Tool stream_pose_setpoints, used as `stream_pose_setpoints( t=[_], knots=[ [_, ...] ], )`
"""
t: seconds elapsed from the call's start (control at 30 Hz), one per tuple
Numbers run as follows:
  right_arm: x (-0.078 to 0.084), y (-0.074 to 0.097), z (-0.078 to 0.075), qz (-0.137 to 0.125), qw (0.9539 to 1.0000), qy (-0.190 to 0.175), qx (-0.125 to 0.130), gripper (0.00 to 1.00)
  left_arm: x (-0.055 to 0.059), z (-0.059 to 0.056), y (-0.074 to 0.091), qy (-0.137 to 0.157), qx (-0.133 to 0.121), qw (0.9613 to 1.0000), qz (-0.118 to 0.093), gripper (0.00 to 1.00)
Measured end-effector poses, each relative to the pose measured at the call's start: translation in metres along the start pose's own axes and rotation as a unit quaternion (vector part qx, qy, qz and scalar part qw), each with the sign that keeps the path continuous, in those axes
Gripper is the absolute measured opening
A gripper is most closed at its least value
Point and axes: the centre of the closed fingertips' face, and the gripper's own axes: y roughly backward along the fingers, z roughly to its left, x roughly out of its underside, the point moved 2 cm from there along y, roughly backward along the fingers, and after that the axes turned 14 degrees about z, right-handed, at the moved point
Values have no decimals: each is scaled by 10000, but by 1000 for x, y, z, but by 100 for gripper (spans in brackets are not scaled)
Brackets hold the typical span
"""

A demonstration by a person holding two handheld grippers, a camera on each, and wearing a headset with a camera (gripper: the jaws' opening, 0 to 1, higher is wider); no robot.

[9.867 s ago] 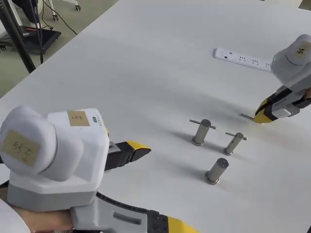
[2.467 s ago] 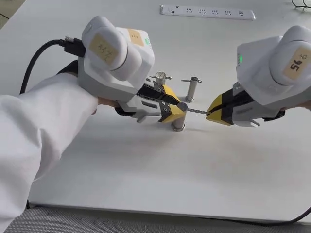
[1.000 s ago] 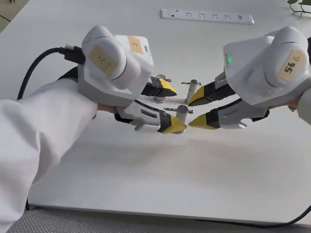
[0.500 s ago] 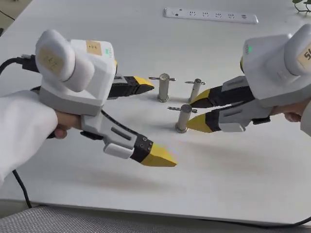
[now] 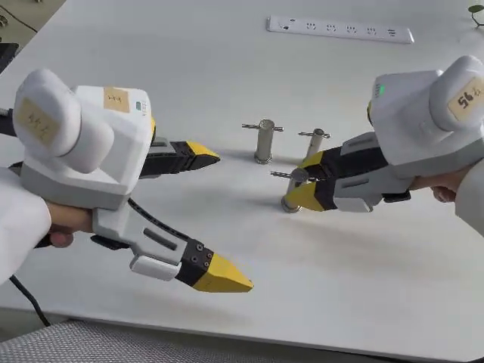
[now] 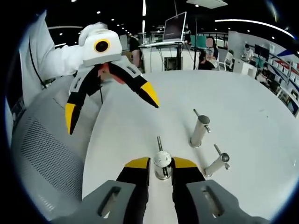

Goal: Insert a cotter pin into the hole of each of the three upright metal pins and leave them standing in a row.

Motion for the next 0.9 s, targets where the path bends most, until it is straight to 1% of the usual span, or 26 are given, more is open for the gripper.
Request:
stream_pose_setpoints(
  t=[0.2,0.3,0.37,0.47,0.53,0.6,0.63,0.67,0.7,0.73,0.8,0.83,0.9],
  knots=[
    [-1,-2,-1,17,10000,-70,2,10,3,1,7,20,-88,10000,20,99],
    [-1,-2,0,24,10000,-43,-10,9,7,3,8,26,-131,9999,72,99],
    [-2,-1,1,47,10000,48,61,9,10,4,9,45,-146,9998,96,99],
    [0,2,-1,105,9999,-14,92,8,14,8,10,140,-192,9996,128,99],
    [2,9,-7,68,9997,61,221,8,18,10,10,182,-234,9993,213,99],
    [8,17,-19,1,9995,-23,308,8,20,13,11,193,-288,9991,241,99],
    [9,21,-23,-21,9994,-48,343,8,21,14,12,203,-297,9991,240,99],
    [13,28,-30,-24,9991,-70,424,8,21,15,12,227,-303,9991,214,99],
    [15,31,-34,-5,9988,-74,476,8,20,15,13,237,-309,9990,202,99],
    [21,37,-42,48,9982,-114,578,8,21,16,13,247,-326,9990,198,99],
    [29,44,-53,116,9972,-80,732,8,22,17,13,244,-346,9989,218,99],
    [36,50,-67,100,9960,-167,868,8,22,18,13,250,-356,9988,232,99],
    [44,56,-79,-20,9950,-403,911,8,24,19,13,249,-358,9987,256,99]
  ],
)
